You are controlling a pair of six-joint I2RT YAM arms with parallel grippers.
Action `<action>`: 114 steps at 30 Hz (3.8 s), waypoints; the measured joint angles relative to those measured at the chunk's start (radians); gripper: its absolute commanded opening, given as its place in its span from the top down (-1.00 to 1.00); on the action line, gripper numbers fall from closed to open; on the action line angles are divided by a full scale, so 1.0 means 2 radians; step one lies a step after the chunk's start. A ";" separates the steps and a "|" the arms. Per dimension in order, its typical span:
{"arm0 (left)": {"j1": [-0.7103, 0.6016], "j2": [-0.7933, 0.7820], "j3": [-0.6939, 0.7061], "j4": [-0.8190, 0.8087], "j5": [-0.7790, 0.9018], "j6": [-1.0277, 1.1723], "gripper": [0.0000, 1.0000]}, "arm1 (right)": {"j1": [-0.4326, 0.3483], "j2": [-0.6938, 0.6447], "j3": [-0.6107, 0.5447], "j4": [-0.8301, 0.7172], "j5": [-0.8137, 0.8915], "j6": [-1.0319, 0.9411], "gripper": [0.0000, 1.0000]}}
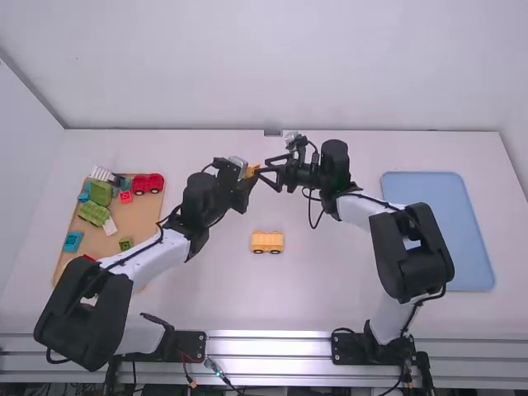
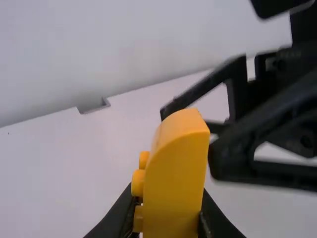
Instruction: Assemble lego blocks to make yellow taxi
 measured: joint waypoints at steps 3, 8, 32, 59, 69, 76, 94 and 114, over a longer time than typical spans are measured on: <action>0.000 0.010 0.000 0.004 -0.002 -0.005 0.84 | 0.009 0.000 0.000 0.002 0.005 0.001 -0.47; 0.000 0.025 0.000 0.007 -0.004 -0.016 0.85 | 0.020 0.000 0.000 0.005 0.009 0.001 -0.46; 0.000 0.026 0.000 0.017 0.023 -0.035 0.89 | 0.024 0.000 0.000 0.009 0.025 0.002 0.10; 0.001 0.027 -0.001 -0.050 0.041 0.002 -0.99 | -0.017 0.000 0.005 -0.007 0.027 -0.054 0.43; 0.104 0.027 0.119 -0.241 0.305 0.140 -0.98 | -0.056 0.000 0.005 0.033 -0.126 -0.107 0.45; 0.135 0.045 0.155 -0.261 0.469 0.261 -0.99 | -0.055 0.000 0.005 0.082 -0.219 -0.114 0.42; 0.114 0.124 0.155 -0.212 0.585 0.295 -0.43 | -0.031 0.000 0.008 0.080 -0.273 -0.113 0.43; 0.097 0.124 0.155 -0.212 0.582 0.278 0.48 | -0.018 0.000 0.008 0.082 -0.270 -0.137 0.42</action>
